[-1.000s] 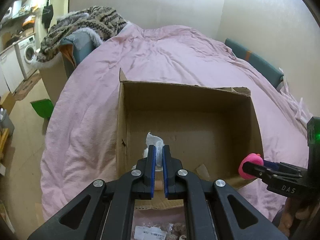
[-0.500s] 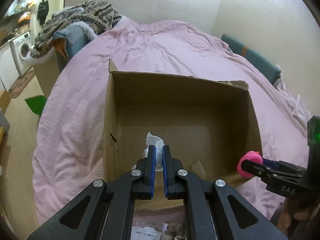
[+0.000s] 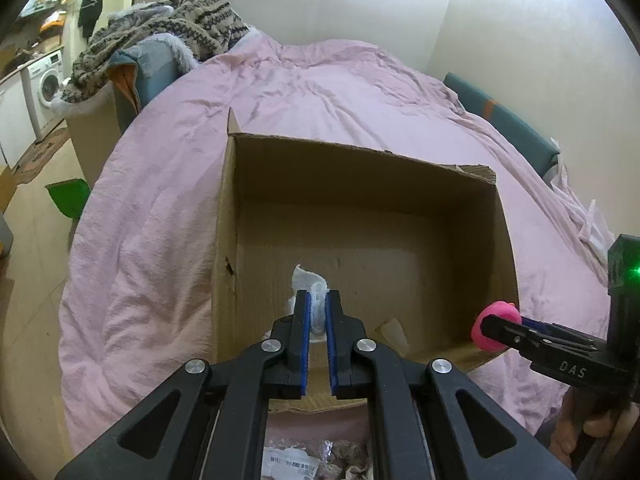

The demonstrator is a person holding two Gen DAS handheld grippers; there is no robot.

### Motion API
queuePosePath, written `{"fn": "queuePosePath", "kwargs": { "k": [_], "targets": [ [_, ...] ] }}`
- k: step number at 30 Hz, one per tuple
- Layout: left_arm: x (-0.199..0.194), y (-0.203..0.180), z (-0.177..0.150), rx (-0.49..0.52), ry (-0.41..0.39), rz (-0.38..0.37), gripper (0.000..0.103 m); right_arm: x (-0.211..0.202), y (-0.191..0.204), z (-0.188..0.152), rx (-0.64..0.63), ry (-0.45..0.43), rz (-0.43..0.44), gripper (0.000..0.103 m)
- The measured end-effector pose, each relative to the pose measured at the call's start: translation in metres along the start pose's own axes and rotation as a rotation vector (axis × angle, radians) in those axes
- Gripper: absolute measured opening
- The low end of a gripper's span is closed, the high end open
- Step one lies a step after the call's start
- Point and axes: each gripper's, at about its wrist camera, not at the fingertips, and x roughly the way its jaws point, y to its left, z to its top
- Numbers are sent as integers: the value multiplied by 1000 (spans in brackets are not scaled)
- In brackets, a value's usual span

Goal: Organize soft objects
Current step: 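Carry the duck and bag over the box with both grippers, then open both grippers to drop the duck and bag into the box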

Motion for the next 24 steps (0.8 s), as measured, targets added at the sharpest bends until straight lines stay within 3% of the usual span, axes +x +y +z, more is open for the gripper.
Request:
{"fn": "queuePosePath", "kwargs": {
  "k": [3, 5, 7, 11, 24],
  "targets": [
    [0, -1, -1, 5, 9, 8, 31, 1, -2, 0, 26, 14, 17, 52],
    [-2, -3, -2, 9, -4, 18, 61, 1, -2, 1, 30, 9, 23, 52],
    [-6, -2, -2, 2, -23, 22, 69, 0, -1, 2, 30, 2, 23, 55],
    [-7, -2, -1, -5, -11, 18, 70, -4, -5, 4, 67, -16, 51, 73],
    [-41, 17, -10, -15, -3, 59, 70, -17, -2, 5, 78, -44, 87, 76]
  ]
}}
